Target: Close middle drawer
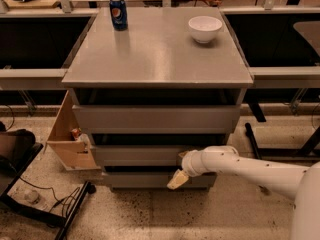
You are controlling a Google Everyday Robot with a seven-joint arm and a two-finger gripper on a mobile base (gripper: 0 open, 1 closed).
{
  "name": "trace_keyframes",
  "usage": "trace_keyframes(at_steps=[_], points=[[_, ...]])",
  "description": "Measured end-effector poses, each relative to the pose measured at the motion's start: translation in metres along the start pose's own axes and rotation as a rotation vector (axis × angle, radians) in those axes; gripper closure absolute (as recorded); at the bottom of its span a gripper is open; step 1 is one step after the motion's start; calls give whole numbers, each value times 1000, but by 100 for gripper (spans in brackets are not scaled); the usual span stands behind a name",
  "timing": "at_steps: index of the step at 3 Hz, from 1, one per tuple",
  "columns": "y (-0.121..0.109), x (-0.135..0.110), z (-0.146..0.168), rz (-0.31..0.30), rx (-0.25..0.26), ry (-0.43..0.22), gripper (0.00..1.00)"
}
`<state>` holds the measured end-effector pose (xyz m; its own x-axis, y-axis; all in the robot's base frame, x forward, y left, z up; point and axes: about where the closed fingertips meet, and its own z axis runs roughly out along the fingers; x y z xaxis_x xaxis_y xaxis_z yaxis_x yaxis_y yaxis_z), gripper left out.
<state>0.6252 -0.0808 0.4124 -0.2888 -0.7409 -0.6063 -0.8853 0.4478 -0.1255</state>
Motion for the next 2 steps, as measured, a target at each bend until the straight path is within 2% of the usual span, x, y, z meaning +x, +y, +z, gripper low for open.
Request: trace_keyframes(at_steps=[1,2], points=[[4,3,-3,0,0,0,0],[31,3,-18,-76,-71,127,0]])
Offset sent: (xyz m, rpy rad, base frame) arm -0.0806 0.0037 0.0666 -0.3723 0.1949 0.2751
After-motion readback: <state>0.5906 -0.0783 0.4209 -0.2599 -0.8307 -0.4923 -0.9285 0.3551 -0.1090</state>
